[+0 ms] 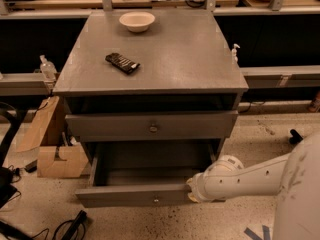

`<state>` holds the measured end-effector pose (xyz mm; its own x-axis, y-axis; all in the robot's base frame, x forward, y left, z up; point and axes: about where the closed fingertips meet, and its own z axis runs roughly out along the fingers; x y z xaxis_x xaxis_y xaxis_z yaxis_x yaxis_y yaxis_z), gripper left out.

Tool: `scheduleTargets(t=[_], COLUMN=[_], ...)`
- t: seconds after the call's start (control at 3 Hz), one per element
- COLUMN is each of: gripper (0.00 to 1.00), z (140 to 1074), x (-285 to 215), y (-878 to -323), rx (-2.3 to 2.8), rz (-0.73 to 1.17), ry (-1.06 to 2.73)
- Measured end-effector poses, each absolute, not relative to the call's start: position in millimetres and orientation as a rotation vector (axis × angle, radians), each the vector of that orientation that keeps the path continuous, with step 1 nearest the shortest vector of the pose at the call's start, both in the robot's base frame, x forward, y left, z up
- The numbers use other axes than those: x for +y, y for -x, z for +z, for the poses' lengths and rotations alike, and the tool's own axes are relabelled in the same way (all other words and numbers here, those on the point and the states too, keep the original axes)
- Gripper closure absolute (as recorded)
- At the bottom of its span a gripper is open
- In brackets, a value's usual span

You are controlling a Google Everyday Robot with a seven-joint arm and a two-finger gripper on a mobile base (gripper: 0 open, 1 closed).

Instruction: Open middle drawer

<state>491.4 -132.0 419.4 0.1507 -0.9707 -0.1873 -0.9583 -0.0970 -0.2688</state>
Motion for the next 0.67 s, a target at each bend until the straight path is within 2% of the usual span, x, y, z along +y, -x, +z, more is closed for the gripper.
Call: scheduleTargets(t=[0.67], gripper=[1.00], z=[420.5], x=[-130.0], y=[-475.7], rx=[1.826], rz=[-0.018], ry=[2.126])
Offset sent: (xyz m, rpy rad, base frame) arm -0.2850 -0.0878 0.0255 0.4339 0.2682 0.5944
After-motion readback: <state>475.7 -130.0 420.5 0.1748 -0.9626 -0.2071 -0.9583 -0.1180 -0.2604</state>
